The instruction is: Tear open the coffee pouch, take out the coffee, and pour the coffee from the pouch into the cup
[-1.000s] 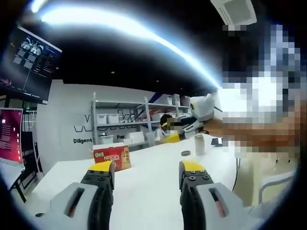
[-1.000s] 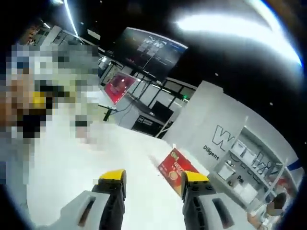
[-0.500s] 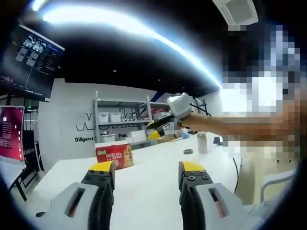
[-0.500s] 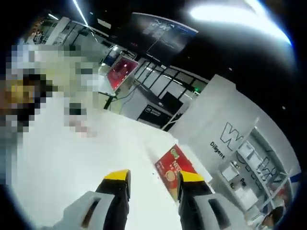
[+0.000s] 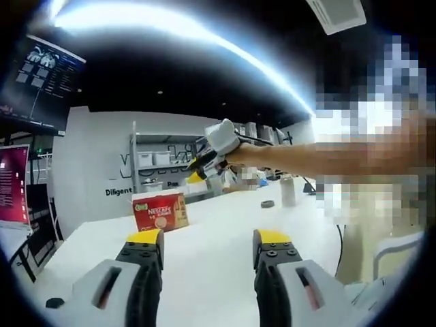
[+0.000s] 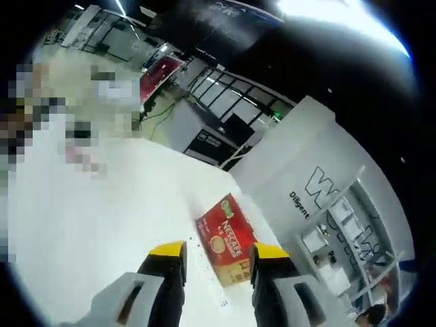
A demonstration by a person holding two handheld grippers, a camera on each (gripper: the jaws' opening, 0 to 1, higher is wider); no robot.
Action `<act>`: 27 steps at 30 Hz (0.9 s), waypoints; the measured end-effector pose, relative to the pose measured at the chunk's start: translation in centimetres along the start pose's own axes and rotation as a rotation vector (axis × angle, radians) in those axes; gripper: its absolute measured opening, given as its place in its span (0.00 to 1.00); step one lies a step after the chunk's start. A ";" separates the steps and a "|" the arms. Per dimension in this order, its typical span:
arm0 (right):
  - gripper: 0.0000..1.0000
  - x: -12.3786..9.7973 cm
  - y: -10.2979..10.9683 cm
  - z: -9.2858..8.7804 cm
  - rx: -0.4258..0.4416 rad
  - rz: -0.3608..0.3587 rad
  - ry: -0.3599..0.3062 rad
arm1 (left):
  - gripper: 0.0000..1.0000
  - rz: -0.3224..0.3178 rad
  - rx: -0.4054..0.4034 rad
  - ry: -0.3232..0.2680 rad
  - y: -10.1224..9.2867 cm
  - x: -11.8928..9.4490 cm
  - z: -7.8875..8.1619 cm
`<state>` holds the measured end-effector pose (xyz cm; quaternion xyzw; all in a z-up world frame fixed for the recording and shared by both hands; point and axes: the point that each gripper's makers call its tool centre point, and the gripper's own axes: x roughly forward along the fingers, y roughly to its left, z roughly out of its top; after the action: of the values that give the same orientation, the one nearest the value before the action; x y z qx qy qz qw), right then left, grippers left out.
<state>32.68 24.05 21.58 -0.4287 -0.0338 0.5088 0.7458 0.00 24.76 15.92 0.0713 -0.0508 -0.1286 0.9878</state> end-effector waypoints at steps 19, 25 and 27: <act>0.36 8.3 -4.0 -2.4 -0.168 0.067 0.144 | 0.54 0.024 0.001 0.005 1.6 0.9 -0.8; 0.36 10.6 -5.0 -4.1 -0.198 0.080 0.203 | 0.54 0.024 0.001 0.021 2.1 0.8 -1.4; 0.37 11.3 -4.9 -5.4 -0.246 0.098 0.260 | 0.54 0.035 0.012 0.015 2.3 0.5 -1.2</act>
<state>44.26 29.13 17.13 -0.5801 0.0218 0.4768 0.6600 1.23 27.01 15.18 0.0773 -0.0455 -0.1107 0.9898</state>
